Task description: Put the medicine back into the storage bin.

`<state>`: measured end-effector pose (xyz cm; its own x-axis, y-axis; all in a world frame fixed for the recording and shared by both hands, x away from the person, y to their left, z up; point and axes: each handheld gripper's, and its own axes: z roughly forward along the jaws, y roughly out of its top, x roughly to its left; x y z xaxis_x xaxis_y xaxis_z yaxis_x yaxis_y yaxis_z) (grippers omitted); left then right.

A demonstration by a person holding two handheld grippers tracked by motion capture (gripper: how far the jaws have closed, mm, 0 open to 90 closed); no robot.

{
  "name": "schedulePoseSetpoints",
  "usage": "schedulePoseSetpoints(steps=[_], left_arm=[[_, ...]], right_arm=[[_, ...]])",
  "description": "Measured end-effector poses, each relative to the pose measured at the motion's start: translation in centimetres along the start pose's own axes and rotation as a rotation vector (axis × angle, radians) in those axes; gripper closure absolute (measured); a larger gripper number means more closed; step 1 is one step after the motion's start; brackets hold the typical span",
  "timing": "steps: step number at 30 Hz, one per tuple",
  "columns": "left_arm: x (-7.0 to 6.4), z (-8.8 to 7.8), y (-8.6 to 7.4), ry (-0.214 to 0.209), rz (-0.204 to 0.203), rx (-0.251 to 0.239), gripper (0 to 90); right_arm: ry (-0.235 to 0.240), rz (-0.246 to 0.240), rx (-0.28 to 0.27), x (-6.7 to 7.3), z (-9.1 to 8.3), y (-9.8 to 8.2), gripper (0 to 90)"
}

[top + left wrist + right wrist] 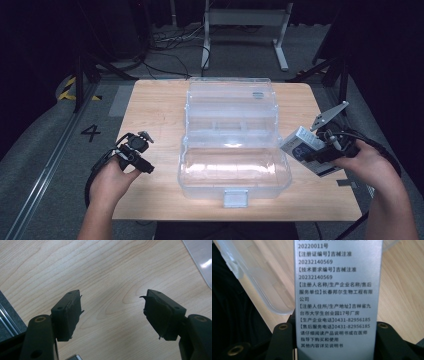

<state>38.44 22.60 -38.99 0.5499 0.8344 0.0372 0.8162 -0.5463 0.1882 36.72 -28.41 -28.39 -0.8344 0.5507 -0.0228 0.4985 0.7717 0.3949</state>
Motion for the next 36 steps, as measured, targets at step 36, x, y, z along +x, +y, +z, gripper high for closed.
schedulePoseSetpoints(steps=[36], left_arm=[[-0.3,0.0,0.1,-0.015,0.007,0.008,30.1]], right_arm=[[0.095,-0.304,0.054,5.2,4.6,8.5,56.1]])
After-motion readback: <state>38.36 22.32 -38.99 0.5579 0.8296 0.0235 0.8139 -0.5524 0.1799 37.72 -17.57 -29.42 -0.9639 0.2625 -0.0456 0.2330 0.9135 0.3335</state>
